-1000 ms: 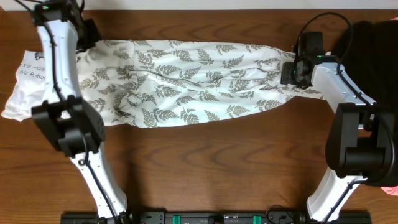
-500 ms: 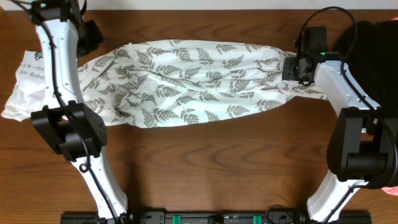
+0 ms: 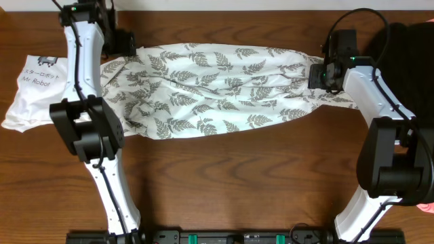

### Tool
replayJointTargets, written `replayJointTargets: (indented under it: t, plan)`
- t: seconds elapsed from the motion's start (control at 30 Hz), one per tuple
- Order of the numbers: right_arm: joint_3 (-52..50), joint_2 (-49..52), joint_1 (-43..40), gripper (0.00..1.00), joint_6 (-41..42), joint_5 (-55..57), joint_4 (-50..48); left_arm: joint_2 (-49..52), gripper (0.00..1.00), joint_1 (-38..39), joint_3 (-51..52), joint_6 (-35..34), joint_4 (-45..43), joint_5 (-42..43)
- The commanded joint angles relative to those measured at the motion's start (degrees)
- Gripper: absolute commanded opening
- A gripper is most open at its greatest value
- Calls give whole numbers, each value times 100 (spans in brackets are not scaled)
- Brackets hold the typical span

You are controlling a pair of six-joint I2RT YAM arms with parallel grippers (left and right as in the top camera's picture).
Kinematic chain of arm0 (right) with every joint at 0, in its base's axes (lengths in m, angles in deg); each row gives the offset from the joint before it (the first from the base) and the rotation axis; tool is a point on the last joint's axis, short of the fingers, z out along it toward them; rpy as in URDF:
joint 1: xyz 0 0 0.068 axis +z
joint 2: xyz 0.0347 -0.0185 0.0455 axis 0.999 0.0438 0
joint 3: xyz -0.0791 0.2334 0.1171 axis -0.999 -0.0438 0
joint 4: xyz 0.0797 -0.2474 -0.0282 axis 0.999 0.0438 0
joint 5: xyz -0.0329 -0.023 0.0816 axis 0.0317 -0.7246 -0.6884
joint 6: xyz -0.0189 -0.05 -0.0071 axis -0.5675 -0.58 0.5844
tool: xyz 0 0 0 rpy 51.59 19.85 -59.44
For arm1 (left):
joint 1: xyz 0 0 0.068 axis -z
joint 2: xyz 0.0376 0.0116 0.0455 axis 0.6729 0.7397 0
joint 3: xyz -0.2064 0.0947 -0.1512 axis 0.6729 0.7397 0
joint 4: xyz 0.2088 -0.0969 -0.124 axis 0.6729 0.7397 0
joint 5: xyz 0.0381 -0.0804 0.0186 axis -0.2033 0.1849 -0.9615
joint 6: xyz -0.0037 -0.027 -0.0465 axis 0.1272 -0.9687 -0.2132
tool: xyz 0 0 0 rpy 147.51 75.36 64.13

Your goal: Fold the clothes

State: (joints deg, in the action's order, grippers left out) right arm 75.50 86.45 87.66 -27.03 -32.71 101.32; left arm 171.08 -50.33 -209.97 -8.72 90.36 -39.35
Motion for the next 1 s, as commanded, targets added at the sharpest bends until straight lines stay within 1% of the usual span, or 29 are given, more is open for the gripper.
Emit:
replayJointTargets:
  t: [0.0, 0.07, 0.3, 0.6, 0.63, 0.7, 0.73, 0.83, 0.9, 0.93, 0.97]
  plan:
    - [111, -149, -33, 60, -76, 46, -9, 267, 98, 0, 37, 1167, -68, -48]
    - [111, -149, -33, 60, -79, 46, 11, 369, 98, -2, 37, 1416, -212, -52]
    - [111, -149, -33, 60, -76, 46, 101, 496, 97, -2, 37, 1515, -743, -240]
    - [111, -149, -33, 60, -74, 50, 109, 726, 96, -2, 37, 1641, -813, -238]
    - [111, -151, -33, 60, -74, 50, 107, 758, 93, -2, 37, 1641, -793, -238]
    - [111, -149, -33, 60, -74, 66, 105, 796, 77, 0, 37, 1641, -745, -234]
    - [111, -151, -33, 61, -74, 79, 105, 828, 72, 0, 37, 1641, -717, -234]
    - [111, -149, -39, 61, -76, 114, 81, 887, 69, -2, 37, 1641, -636, -234]
    - [111, -149, -55, 61, -76, 114, 15, 920, 63, 0, 37, 1639, -616, -175]
    - [109, -146, -66, 62, -79, 114, -59, 920, 54, 2, 37, 1639, -601, -81]
    - [107, -140, -76, 63, -90, 114, -173, 920, 39, 4, 35, 1639, -601, 28]
